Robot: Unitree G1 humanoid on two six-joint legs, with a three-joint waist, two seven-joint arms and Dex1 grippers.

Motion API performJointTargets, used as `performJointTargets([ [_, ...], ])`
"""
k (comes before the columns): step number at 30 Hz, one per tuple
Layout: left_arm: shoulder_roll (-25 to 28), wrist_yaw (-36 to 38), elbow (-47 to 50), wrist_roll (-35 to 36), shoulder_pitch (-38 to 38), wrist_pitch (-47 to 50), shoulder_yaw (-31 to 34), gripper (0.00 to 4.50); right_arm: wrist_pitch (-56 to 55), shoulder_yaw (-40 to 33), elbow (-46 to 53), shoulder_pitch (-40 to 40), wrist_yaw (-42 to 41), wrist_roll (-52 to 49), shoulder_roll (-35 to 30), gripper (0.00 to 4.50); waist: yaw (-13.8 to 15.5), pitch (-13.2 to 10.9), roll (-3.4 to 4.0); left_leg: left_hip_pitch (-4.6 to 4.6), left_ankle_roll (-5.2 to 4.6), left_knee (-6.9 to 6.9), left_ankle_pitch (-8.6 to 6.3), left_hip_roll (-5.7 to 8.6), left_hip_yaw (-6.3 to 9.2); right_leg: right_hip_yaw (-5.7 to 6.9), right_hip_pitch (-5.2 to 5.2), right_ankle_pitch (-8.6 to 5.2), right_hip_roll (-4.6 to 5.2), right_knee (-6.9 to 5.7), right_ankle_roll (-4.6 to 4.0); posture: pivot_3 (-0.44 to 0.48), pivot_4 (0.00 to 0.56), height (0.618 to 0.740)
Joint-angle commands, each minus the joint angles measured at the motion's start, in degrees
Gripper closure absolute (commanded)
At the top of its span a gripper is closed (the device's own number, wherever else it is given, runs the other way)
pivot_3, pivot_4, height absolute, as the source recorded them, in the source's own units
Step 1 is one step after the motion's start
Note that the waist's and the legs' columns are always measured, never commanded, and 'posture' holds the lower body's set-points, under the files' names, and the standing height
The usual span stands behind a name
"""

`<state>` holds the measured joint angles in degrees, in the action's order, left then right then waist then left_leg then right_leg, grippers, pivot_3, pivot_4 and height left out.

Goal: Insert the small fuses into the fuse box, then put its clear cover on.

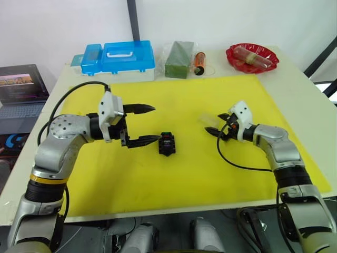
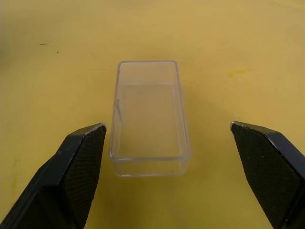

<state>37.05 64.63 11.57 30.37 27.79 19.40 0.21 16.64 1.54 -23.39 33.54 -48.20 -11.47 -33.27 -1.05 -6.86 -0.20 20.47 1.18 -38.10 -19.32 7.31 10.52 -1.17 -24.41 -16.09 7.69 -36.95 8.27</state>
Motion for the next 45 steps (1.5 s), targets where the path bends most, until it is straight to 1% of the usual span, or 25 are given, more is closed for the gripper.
performJointTargets([
  [1,0.28,-0.04,1.03,-0.19,0.24,-1.03,0.56,0.00,-0.99,-0.74,0.69,1.16,-0.31,-0.15,0.65,0.03,0.02,0.00,0.00,0.00,0.00,0.00,0.00,0.00,0.00,0.00,0.00,0.00,0.00,0.00,0.00,0.000,0.150,0.740],
  [4,0.45,0.08,0.76,-0.63,-0.31,-1.53,0.62,0.00,-0.97,-1.10,0.54,1.30,-0.39,-0.43,1.20,0.03,0.02,0.00,0.00,0.00,0.00,0.00,0.00,0.00,0.00,0.00,0.00,0.00,0.00,0.00,0.00,0.000,0.150,0.740],
  [5,0.44,0.10,0.72,-0.71,-0.37,-1.58,0.64,0.00,-1.02,-1.27,0.46,1.40,-0.35,-0.55,1.36,0.45,0.01,0.00,0.00,0.00,0.00,0.00,0.00,0.00,0.00,0.00,0.00,0.00,0.00,0.00,0.00,0.000,0.150,0.740],
  [6,0.43,0.11,0.70,-0.77,-0.40,-1.62,0.65,0.00,-0.97,-1.36,0.40,1.47,-0.44,-0.65,1.44,0.69,0.00,0.00,0.00,0.00,0.00,0.00,0.00,0.00,0.00,0.00,0.00,0.00,0.00,-0.01,0.00,0.000,0.150,0.740],
  [8,0.38,0.12,0.65,-0.91,-0.49,-1.69,0.68,0.00,-1.15,-1.47,0.26,1.55,-0.66,-0.76,1.50,1.32,0.02,0.00,0.00,0.00,0.00,0.00,0.00,0.00,0.00,0.00,0.00,0.00,0.00,-0.01,0.00,0.000,0.150,0.740],
  [10,0.38,0.03,0.76,-1.01,-0.66,-1.72,0.69,0.00,-1.21,-1.60,0.37,1.47,-0.92,-0.88,1.41,2.12,0.02,0.00,0.00,0.00,0.00,0.00,0.00,0.00,0.00,0.00,0.00,0.00,0.00,-0.01,0.00,0.000,0.150,0.740],
  [12,0.34,-0.08,0.71,-1.22,-0.94,-1.92,0.65,0.00,-1.27,-1.70,0.31,1.38,-1.09,-0.88,1.31,2.71,0.01,0.00,0.00,0.00,0.00,0.00,0.00,0.00,0.00,0.00,0.00,0.00,0.00,-0.01,0.00,0.000,0.150,0.740],
  [19,0.57,-0.20,1.07,-1.81,-2.55,-2.46,0.59,0.00,-0.97,-2.27,2.32,0.58,-1.78,-1.61,1.17,2.69,0.01,0.00,0.00,0.00,0.00,0.00,0.00,0.00,0.00,0.00,0.00,0.00,0.00,-0.01,0.00,0.000,0.150,0.740],
  [22,1.15,-0.48,1.34,-2.93,-4.61,-3.12,0.82,0.00,-0.58,-2.23,6.06,-0.53,-1.04,-1.33,0.72,2.69,-0.06,-0.01,0.02,0.00,0.00,0.00,0.00,0.00,0.00,0.00,-0.01,0.00,0.00,-0.01,0.00,0.000,0.150,0.740],
  [25,1.29,-1.35,2.26,-4.47,-7.58,-4.61,0.68,0.00,0.59,-2.25,10.73,-1.81,2.24,-0.03,0.44,2.69,-0.06,-0.01,0.03,0.00,0.00,0.01,0.00,0.00,0.00,0.00,-0.03,0.00,0.00,-0.02,0.00,0.000,0.150,0.740],
  [28,-0.26,-3.70,2.59,-8.14,-12.79,-8.70,-0.78,0.00,4.16,-2.95,17.05,-4.42,3.97,-1.22,0.38,2.69,0.12,-0.01,0.04,0.00,0.00,0.02,0.00,0.00,0.00,-0.01,-0.03,0.00,0.00,-0.02,0.00,0.000,0.150,0.740],
  [31,-1.96,-5.54,1.85,-10.00,-15.73,-11.12,-1.64,0.00,6.55,-3.32,21.63,-6.88,4.90,-1.32,-0.05,2.69,0.45,-0.01,0.03,0.01,0.00,0.00,0.00,0.01,0.00,-0.01,-0.01,0.00,0.01,-0.02,0.00,0.000,0.150,0.740],
  [34,-4.35,-7.81,-1.84,-14.77,-18.20,-15.95,-4.32,0.00,10.00,-4.86,27.09,-9.13,6.52,-2.12,-0.33,2.69,0.52,-0.01,0.04,0.03,0.00,-0.01,0.00,0.02,0.01,-0.01,0.00,0.00,0.02,0.00,0.00,0.000,0.150,0.740],
  [36,-6.04,-9.21,-3.63,-16.45,-18.64,-17.82,-5.54,0.00,11.33,-5.34,28.95,-9.99,7.29,-2.38,-0.35,2.69,0.40,-0.01,0.03,0.01,0.00,0.00,0.00,0.02,-0.02,-0.02,0.00,0.00,0.02,-0.01,0.00,0.000,0.150,0.740],
  [40,-9.37,-12.66,-7.28,-19.91,-17.00,-19.57,-7.78,0.00,12.93,-6.20,30.46,-10.95,8.53,-2.44,-0.38,2.69,0.49,-0.01,0.03,0.01,0.00,-0.01,0.00,0.02,-0.03,-0.02,0.00,0.00,0.02,-0.01,0.00,0.000,0.150,0.740],
  [45,-10.94,-16.01,-10.59,-22.84,-14.31,-18.55,-8.87,0.00,15.71,-6.98,32.58,-10.07,9.90,-2.82,-0.44,2.69,0.33,-0.01,0.03,0.01,0.00,-0.01,0.00,0.01,-0.04,-0.02,0.00,0.00,0.02,-0.02,0.00,0.000,0.150,0.740],
])
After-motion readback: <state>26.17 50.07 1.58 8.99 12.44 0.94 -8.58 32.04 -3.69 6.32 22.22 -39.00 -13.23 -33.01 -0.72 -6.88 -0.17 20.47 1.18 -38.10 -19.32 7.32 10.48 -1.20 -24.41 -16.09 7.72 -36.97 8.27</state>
